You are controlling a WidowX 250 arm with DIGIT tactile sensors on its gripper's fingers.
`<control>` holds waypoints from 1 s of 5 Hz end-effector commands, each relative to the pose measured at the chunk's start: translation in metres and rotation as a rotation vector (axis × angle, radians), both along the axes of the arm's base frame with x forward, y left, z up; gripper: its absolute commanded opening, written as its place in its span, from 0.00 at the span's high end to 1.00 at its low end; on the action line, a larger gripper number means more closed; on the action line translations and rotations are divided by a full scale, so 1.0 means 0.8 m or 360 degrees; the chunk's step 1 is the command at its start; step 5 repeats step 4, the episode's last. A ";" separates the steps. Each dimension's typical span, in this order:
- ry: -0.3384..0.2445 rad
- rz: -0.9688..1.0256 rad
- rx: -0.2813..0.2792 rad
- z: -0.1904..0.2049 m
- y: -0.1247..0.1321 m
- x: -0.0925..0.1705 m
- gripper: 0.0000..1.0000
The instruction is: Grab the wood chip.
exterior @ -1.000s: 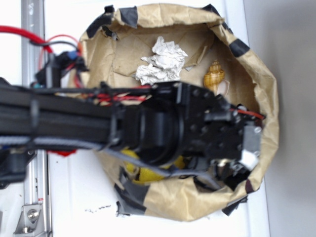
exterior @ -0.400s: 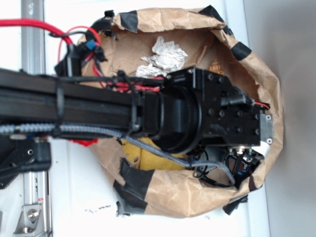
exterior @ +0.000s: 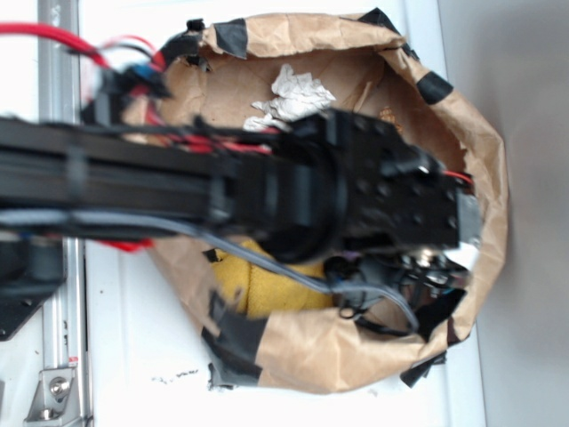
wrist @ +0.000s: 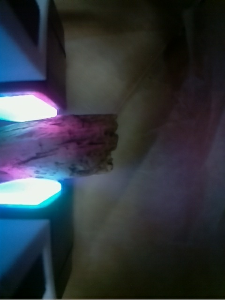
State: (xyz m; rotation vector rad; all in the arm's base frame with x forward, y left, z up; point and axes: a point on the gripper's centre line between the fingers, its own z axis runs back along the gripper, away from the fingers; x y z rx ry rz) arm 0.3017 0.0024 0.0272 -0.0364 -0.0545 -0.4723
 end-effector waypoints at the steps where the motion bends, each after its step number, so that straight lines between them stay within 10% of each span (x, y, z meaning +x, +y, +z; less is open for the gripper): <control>1: -0.0235 0.0340 -0.0104 0.113 0.030 -0.026 1.00; 2: -0.0298 0.0391 -0.0190 0.175 0.038 -0.030 1.00; 5: -0.0322 0.0476 -0.0070 0.188 0.011 -0.030 1.00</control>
